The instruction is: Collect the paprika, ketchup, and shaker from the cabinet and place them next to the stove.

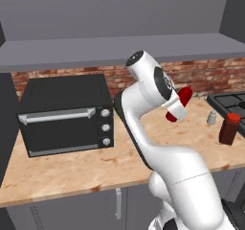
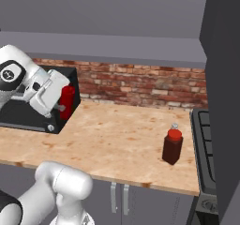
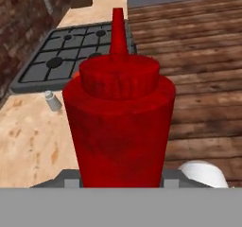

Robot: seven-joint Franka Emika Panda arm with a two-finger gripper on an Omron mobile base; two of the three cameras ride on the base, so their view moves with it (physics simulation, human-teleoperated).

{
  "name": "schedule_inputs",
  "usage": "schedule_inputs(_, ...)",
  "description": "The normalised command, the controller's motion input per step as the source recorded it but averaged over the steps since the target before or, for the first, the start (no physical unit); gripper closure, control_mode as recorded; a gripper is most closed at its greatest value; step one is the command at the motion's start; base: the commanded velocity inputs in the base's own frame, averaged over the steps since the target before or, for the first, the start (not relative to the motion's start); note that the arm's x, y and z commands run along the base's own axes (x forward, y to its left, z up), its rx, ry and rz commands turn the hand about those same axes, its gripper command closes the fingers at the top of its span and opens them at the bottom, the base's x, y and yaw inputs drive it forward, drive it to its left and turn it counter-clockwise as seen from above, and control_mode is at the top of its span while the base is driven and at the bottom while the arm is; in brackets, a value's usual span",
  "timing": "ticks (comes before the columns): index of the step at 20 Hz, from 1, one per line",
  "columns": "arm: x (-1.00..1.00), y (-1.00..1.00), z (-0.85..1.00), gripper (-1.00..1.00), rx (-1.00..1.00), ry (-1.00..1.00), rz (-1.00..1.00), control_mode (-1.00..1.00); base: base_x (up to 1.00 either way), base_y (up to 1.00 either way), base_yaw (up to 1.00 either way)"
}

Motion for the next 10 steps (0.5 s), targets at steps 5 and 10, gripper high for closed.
schedule_inputs(5,0.71,-0.77,-0.57,1.0,0.0,0.03,-0.3,-1.0,0.0,0.0,0.0)
schedule_inputs(10,0.75,-0.77,-0.56,1.0,-0.01,0.07,-0.28,-1.0,0.0,0.0,0.0)
